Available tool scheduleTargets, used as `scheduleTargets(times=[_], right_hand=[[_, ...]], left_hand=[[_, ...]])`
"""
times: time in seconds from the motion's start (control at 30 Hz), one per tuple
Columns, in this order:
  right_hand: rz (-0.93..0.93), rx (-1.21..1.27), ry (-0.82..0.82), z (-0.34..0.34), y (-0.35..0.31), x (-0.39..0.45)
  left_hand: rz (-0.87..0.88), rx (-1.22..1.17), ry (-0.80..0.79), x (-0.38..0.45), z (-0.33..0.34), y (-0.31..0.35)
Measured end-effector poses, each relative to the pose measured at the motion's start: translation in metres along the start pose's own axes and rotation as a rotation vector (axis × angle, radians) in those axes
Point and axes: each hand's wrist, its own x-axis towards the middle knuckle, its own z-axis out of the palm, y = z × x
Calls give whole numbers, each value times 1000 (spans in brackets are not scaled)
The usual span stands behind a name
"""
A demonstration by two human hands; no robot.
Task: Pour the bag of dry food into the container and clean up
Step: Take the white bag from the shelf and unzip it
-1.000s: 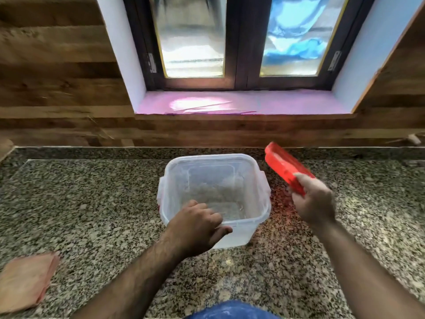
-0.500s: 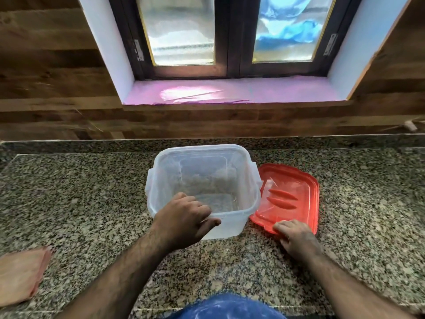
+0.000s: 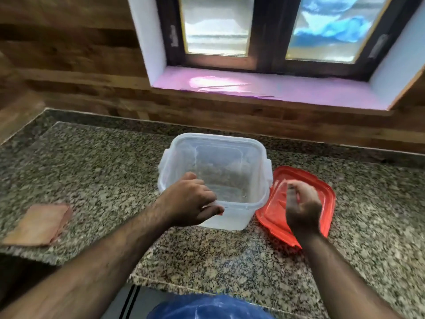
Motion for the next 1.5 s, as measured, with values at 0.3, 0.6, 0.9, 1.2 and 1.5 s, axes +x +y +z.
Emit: scheduleTargets(times=[0.3, 0.6, 0.9, 1.2, 1.5], right_hand=[[-586, -66, -341, 60, -156, 109], [-835, -315, -642, 187, -385, 164], [-1002, -359, -469, 317, -692, 223], [-930, -265, -233, 412, -918, 310], [-945, -235, -372, 475, -1018, 348]], left_hand=[[-262, 5, 372, -28, -48, -49], [-578, 218, 542, -114, -185, -237], [-773, 339, 817, -225, -395, -436], [-911, 365, 1169, -291, -542, -584], [-1050, 264, 973, -272, -599, -626]])
